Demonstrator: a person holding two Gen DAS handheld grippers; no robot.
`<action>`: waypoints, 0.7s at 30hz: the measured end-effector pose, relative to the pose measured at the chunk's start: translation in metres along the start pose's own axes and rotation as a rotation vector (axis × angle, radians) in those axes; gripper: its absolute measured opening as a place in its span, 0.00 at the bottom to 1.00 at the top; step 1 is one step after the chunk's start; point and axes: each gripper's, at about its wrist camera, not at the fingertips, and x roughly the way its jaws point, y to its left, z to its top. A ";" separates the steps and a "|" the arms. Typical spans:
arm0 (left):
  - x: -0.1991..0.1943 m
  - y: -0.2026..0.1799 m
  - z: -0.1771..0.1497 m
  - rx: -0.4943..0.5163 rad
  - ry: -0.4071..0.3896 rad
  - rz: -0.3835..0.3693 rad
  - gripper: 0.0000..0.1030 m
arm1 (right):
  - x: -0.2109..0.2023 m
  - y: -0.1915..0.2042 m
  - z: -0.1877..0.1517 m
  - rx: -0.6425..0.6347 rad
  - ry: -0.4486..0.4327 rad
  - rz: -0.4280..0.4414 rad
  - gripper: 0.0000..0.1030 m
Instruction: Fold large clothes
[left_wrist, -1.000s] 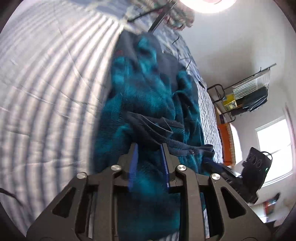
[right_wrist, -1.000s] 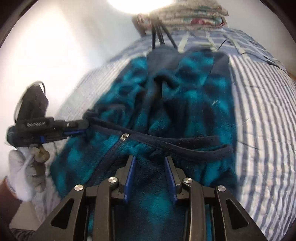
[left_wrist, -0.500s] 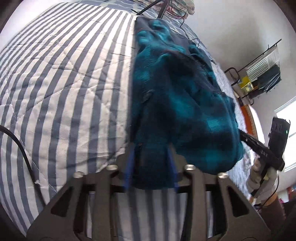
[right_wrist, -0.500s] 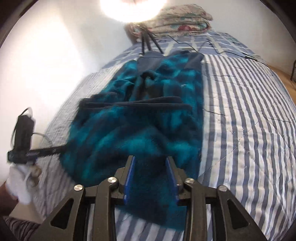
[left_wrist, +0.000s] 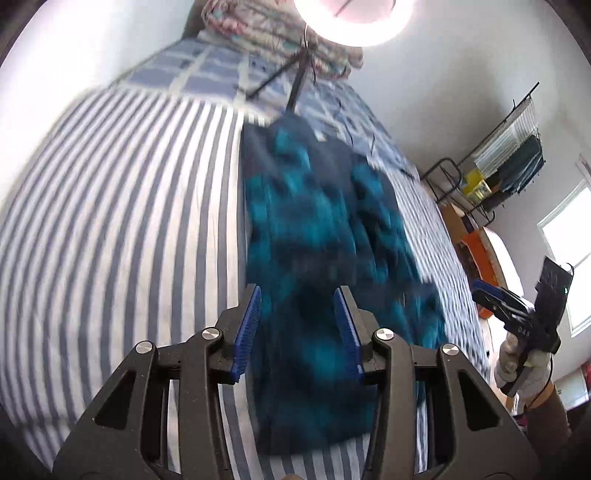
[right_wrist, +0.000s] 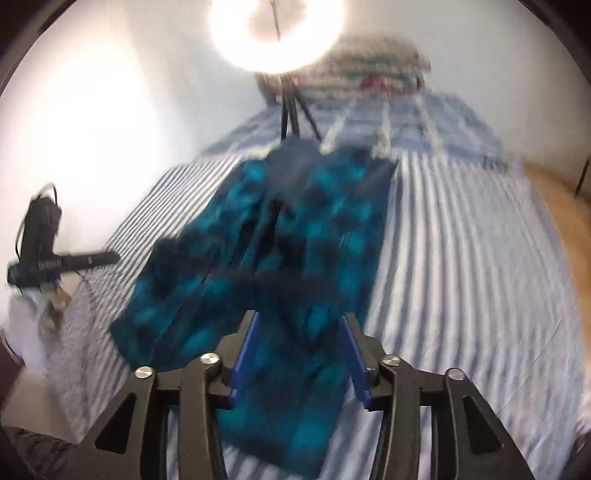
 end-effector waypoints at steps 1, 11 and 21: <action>0.005 0.002 0.017 -0.012 -0.003 -0.009 0.41 | 0.000 -0.004 0.010 -0.016 -0.022 -0.022 0.48; 0.106 0.050 0.123 -0.165 0.038 -0.080 0.60 | 0.097 -0.085 0.092 0.173 -0.005 -0.003 0.57; 0.199 0.085 0.155 -0.239 0.082 -0.052 0.60 | 0.191 -0.141 0.128 0.373 -0.010 0.109 0.55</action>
